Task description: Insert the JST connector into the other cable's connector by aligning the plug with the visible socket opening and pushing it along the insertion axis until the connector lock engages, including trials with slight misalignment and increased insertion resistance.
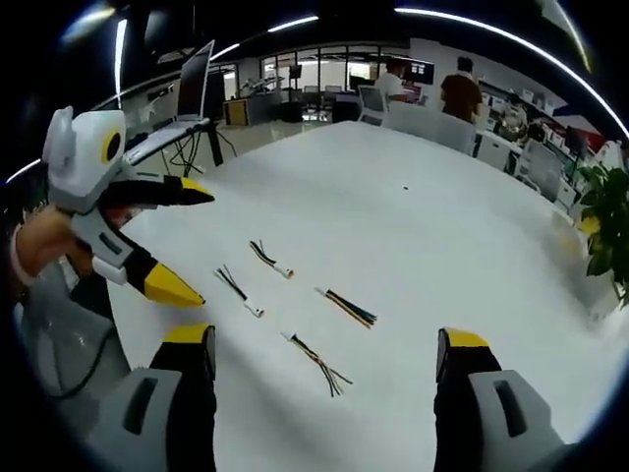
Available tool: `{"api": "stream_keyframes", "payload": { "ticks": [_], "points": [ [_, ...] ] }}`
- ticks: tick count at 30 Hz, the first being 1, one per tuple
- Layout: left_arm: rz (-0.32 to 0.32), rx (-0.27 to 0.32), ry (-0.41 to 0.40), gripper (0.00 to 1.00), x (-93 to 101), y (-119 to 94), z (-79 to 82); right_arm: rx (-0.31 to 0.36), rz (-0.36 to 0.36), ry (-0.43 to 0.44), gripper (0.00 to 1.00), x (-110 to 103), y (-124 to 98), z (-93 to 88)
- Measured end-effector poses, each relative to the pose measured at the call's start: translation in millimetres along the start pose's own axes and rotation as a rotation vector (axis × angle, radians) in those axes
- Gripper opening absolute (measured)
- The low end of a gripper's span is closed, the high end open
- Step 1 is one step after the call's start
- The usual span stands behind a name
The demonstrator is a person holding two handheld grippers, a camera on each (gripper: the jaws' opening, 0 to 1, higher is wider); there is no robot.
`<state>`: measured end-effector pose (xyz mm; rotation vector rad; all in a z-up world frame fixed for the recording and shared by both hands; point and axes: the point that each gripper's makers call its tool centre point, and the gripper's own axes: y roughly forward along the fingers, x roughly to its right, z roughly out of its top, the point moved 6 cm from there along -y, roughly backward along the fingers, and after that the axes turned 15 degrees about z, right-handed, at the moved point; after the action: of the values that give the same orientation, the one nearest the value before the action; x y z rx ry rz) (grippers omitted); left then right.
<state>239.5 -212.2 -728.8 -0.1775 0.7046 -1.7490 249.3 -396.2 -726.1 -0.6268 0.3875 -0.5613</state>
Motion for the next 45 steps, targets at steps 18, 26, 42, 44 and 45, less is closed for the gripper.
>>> {"api": "stream_keyframes", "payload": {
  "ticks": [18,26,42,44,45],
  "points": [
    [0.004,-0.01,0.023,0.8,-8.7,18,1.7,0.015,0.05,-0.058,0.9,28,9,13.7],
    [0.011,-0.013,0.026,0.79,-14.3,27,4.2,0.01,0.096,-0.084,0.88,32,10,24.3],
    [0.034,0.009,0.037,0.78,-30.4,36,10.1,0.025,0.129,-0.195,0.74,40,36,43.3],
    [0.031,0.018,0.051,0.75,-31.7,38,10.1,0.033,0.138,-0.19,0.74,41,39,41.5],
    [0.031,0.023,0.057,0.75,-32.2,39,10.1,0.033,0.145,-0.183,0.75,41,41,40.7]
  ]
}}
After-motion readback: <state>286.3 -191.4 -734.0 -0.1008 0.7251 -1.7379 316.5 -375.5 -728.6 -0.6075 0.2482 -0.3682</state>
